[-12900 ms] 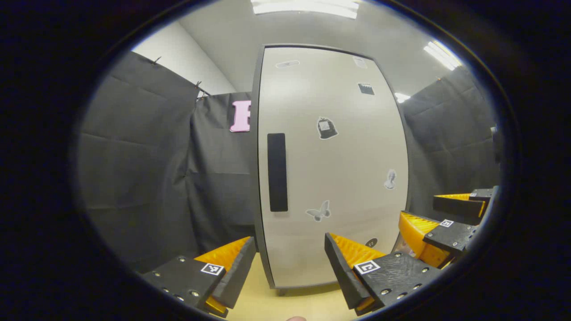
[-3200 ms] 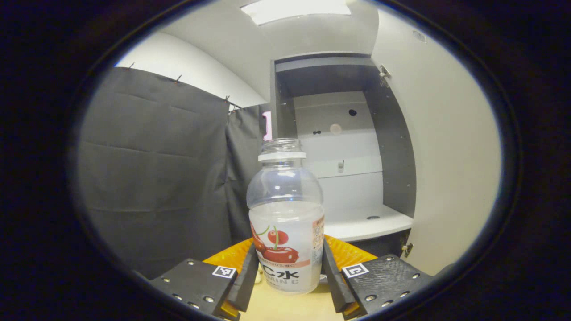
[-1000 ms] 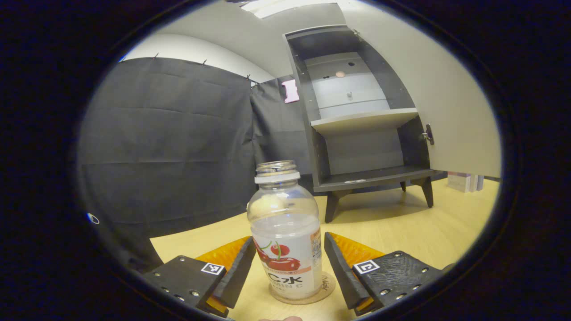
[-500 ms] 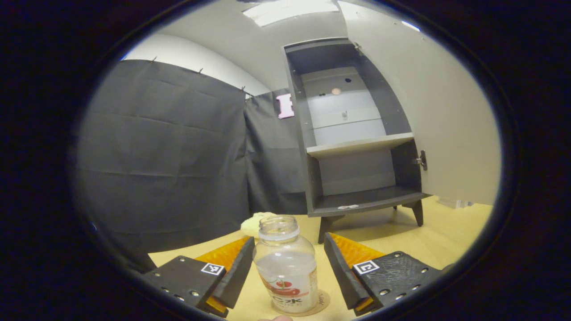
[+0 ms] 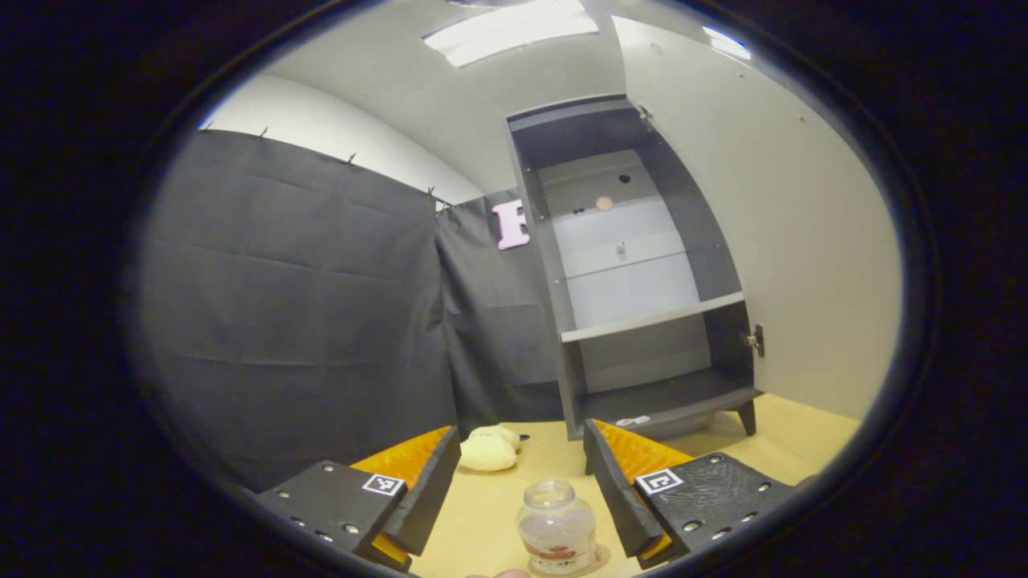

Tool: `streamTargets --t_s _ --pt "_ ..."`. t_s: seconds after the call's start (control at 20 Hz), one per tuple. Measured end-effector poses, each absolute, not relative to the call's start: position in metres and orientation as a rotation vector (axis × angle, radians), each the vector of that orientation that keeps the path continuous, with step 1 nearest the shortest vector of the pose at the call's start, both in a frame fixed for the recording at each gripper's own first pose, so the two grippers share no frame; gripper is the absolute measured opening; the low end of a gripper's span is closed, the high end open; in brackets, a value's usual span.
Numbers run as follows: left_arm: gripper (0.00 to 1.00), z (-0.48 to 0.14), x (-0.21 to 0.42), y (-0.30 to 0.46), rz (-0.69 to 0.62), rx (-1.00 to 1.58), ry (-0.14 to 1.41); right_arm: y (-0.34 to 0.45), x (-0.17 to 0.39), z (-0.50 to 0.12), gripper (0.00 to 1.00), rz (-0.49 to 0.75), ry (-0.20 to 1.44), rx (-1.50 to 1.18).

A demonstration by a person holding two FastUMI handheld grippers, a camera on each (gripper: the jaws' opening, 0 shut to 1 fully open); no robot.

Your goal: Open the cabinet door with the right hand, grasp the bottle in the cabinet with the left hand and place it on the coaster, then close the cabinet door with the right hand.

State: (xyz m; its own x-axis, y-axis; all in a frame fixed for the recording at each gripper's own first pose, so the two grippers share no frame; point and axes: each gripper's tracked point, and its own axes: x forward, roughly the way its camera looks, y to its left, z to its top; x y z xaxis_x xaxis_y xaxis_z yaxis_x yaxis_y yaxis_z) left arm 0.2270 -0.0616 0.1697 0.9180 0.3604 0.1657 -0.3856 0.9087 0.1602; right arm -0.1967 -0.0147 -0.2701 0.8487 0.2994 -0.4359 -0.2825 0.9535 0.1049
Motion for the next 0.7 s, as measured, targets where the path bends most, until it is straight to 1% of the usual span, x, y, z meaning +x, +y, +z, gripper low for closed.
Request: streamTargets --t_s 0.25,0.4,0.6,0.65,0.7 --pt "0.88 0.262 0.208 -0.064 0.385 0.138 -0.178 -0.043 -0.188 -0.224 0.92 0.245 0.368 0.047" --pt "0.89 0.31 0.199 -0.075 0.364 0.138 -0.18 -0.067 -0.174 -0.181 0.92 0.193 0.286 0.083" --pt "0.89 0.339 0.204 -0.105 0.278 0.054 -0.118 -0.087 -0.156 -0.112 0.91 0.167 0.152 0.141" --pt "0.89 0.347 0.202 -0.11 0.276 0.058 -0.105 -0.09 -0.152 -0.096 0.91 0.163 0.123 0.149" --pt "0.92 0.356 0.196 -0.112 0.282 0.075 -0.097 -0.092 -0.149 -0.084 0.91 0.163 0.096 0.156"
